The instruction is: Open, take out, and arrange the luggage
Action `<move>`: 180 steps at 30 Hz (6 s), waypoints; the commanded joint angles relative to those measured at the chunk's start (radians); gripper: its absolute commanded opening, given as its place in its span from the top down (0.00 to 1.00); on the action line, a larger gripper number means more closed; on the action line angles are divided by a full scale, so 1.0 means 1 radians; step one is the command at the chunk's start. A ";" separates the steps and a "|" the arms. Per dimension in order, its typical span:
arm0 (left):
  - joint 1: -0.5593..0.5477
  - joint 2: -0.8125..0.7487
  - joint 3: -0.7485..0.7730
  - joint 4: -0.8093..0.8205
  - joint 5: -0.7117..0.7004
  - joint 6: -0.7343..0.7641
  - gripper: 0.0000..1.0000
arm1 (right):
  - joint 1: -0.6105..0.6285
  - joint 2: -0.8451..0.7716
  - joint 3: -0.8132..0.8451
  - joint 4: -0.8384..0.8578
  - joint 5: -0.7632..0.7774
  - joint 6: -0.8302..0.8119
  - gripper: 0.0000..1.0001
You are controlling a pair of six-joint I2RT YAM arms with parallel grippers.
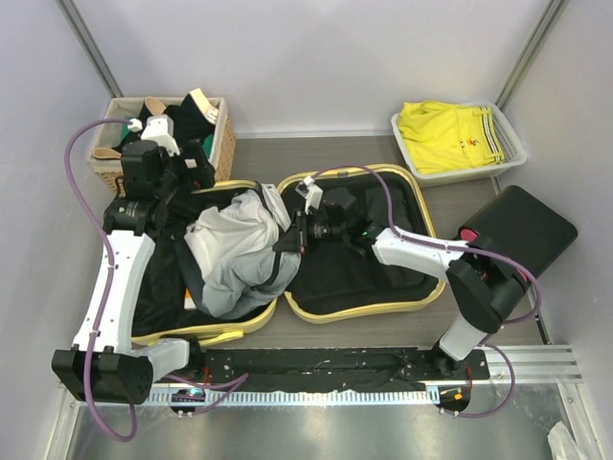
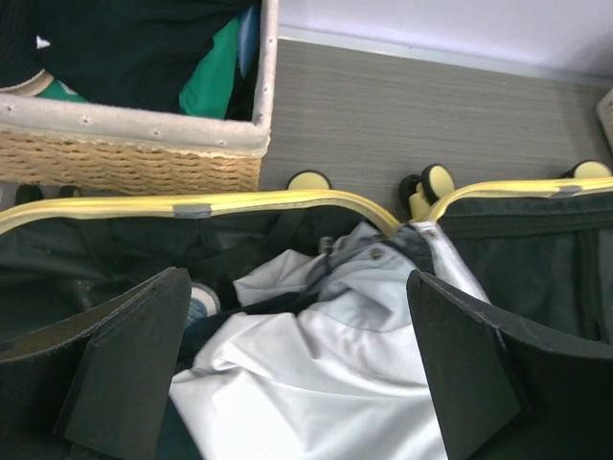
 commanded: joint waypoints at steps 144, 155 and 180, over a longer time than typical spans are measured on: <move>-0.144 0.224 -0.244 0.095 0.364 -0.207 1.00 | -0.462 -0.120 -0.362 0.405 -0.322 0.087 0.00; -0.145 0.227 -0.250 0.121 0.415 -0.225 1.00 | -0.390 0.083 -0.351 0.959 -0.344 0.460 0.50; -0.040 0.138 0.032 0.012 0.232 -0.119 0.00 | -0.752 -0.068 0.170 -0.113 -0.135 -0.085 0.99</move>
